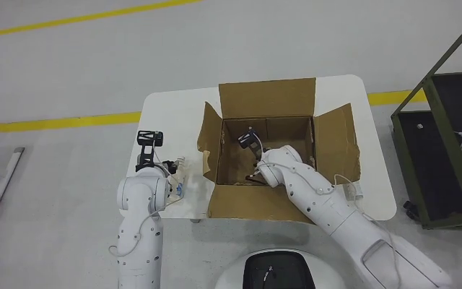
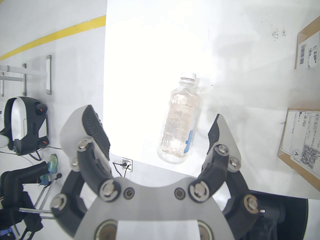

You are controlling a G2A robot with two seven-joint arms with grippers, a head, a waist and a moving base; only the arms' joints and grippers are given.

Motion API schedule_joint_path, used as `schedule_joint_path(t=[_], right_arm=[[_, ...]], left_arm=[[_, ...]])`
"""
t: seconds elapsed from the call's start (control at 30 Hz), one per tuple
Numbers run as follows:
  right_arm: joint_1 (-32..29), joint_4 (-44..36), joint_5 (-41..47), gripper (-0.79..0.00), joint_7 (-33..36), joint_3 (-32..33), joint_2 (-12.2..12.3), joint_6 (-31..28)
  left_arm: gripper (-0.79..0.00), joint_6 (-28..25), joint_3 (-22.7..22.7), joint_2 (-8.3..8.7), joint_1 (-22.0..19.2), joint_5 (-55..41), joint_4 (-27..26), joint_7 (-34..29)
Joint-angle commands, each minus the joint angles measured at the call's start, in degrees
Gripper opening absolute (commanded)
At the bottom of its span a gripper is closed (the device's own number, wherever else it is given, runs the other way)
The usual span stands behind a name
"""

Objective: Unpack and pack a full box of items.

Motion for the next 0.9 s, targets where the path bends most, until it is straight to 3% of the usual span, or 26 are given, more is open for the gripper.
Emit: schedule_joint_path(t=[0.0, 0.43, 0.6, 0.87], right_arm=[[-0.31, -0.71, -0.53, -0.409, 0.37, 0.26, 0.06, -0.07], [-0.99, 0.4, -2.23, -0.428, 1.45, 0.84, -0.24, -0.99], [-0.64, 1.19, -2.3, -0.499, 1.38, 1.01, -0.56, -1.0], [-0.68, 1.02, -2.84, -0.453, 1.44, 1.57, -0.79, -1.26]], left_arm=[[0.0, 0.0, 0.0, 0.0, 0.0, 0.0, 0.0, 0.0], [0.0, 0.0, 0.0, 0.0, 0.0, 0.0, 0.0, 0.0], [0.0, 0.0, 0.0, 0.0, 0.0, 0.0, 0.0, 0.0], [0.0, 0.0, 0.0, 0.0, 0.0, 0.0, 0.0, 0.0]])
